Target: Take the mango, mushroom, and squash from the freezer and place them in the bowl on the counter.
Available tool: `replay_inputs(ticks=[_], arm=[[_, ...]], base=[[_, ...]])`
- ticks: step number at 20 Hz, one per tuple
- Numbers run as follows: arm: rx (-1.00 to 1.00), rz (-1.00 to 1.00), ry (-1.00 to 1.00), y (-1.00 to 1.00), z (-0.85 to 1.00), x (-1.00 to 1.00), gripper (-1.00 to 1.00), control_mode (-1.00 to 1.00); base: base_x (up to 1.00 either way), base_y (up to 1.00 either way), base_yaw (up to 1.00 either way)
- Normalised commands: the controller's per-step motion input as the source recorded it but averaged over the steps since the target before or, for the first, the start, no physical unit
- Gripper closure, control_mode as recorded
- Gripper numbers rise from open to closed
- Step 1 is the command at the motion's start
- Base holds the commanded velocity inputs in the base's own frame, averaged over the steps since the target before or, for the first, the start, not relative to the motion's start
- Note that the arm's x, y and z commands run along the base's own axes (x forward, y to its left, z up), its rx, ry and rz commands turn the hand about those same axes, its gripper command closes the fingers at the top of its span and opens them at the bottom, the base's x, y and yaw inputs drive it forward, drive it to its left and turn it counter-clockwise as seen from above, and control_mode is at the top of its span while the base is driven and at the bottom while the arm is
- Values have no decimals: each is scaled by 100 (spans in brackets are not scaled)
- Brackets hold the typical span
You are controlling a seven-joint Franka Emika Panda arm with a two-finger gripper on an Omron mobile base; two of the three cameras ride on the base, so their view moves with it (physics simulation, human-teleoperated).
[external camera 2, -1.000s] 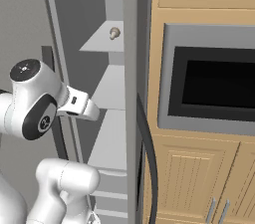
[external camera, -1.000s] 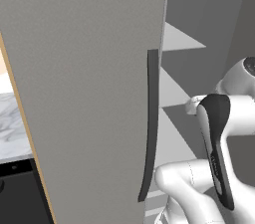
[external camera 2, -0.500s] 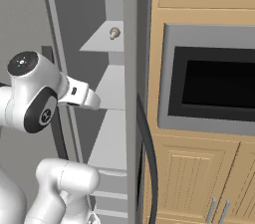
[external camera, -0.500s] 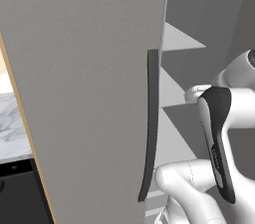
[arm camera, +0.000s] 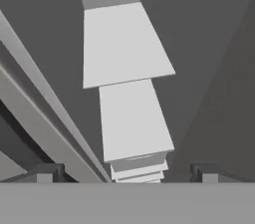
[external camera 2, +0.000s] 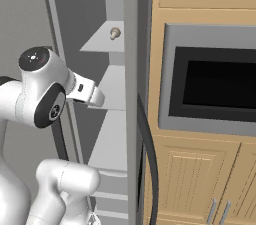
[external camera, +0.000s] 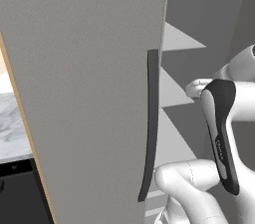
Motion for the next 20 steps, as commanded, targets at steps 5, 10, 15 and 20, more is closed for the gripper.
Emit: replay_inputs(ticks=[5,10,15,20], arm=[[10,-4,0,0,3,19,-100,-100],[7,-1,0,0,27,4,-100,-100],[1,0,0,0,27,5,-100,-100],[0,0,0,0,40,6,-100,-100]], base=[[0,0,0],[0,0,0],[0,0,0],[0,0,0]])
